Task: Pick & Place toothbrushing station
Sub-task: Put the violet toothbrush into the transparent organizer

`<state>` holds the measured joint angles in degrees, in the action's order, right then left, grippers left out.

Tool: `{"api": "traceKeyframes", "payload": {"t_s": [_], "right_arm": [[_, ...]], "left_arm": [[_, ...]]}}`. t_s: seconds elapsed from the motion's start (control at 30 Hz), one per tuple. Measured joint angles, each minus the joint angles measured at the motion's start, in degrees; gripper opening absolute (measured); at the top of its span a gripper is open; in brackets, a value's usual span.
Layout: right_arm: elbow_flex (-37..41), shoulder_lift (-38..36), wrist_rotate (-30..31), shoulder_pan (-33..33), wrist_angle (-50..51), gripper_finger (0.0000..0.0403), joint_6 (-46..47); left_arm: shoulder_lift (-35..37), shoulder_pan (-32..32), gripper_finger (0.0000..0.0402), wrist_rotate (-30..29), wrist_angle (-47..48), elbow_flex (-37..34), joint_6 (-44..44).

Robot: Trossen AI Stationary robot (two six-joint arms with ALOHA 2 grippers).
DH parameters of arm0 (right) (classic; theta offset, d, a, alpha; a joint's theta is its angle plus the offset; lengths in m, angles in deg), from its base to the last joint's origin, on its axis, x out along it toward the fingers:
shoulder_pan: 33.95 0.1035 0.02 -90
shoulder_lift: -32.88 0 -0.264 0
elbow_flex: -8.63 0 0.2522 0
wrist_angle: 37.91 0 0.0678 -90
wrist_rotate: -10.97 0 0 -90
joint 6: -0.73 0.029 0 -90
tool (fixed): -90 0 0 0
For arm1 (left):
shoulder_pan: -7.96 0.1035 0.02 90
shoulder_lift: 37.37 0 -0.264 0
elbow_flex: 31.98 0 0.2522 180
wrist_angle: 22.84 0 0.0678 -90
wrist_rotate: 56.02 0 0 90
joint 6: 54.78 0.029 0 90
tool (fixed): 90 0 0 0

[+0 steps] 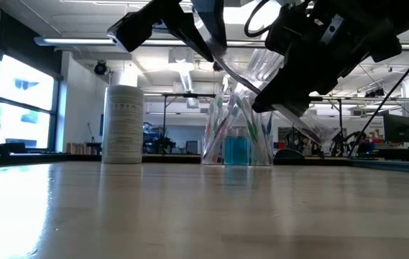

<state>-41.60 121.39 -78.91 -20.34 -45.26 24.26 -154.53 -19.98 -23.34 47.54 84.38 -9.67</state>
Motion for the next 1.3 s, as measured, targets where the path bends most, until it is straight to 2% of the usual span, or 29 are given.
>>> {"api": "traceKeyframes", "payload": {"t_s": [0.23,0.37,0.5,0.57,0.63,0.8,0.93,1.13,1.23,1.3], "right_arm": [[0.0,0.0,0.0,0.0,-0.1,0.0033,-0.1],[0.0,0.0,0.6,0.0,0.4,0.0033,-0.9],[0.0,0.0,1.7,0.0,1.5,0.0033,-0.9],[0.0,0.0,1.6,0.0,1.4,0.0033,-0.9],[0.0,0.0,1.5,0.1,1.3,0.0033,-0.9],[0.0,-1.9,0.4,1.7,-0.1,0.0033,-2.2],[0.0,-3.7,-3.2,4.4,-4.9,0.0033,-5.0],[0.0,-6.6,-4.2,8.7,-9.7,0.0033,-9.5],[0.0,-7.3,-2.2,10.4,-10.9,0.0033,-11.7],[0.0,-7.7,-0.3,11.3,-11.0,0.0033,-12.7]], "left_arm": [[0.0,-1.1,0.0139,0.2,0.1,0.0,-0.1],[0.3,-1.9,0.0159,-1.7,0.4,0.0,-0.6],[3.6,-2.5,0.0172,-2.4,1.0,0.0,-5.1],[6.0,-2.5,0.0175,-0.1,1.9,0.0,-9.4],[9.2,-2.2,0.0175,5.3,3.5,0.0,-15.1],[17.1,1.9,0.0175,25.8,6.1,0.0,-28.1],[20.6,5.9,0.0175,37.9,4.7,-0.3,-33.5],[21.7,10.4,0.0175,53.1,-9.4,-4.4,-33.3],[21.7,10.8,0.0175,58.4,-17.5,-7.7,-33.1],[21.7,10.7,0.0175,59.8,-23.6,-10.2,-33.0]]}}
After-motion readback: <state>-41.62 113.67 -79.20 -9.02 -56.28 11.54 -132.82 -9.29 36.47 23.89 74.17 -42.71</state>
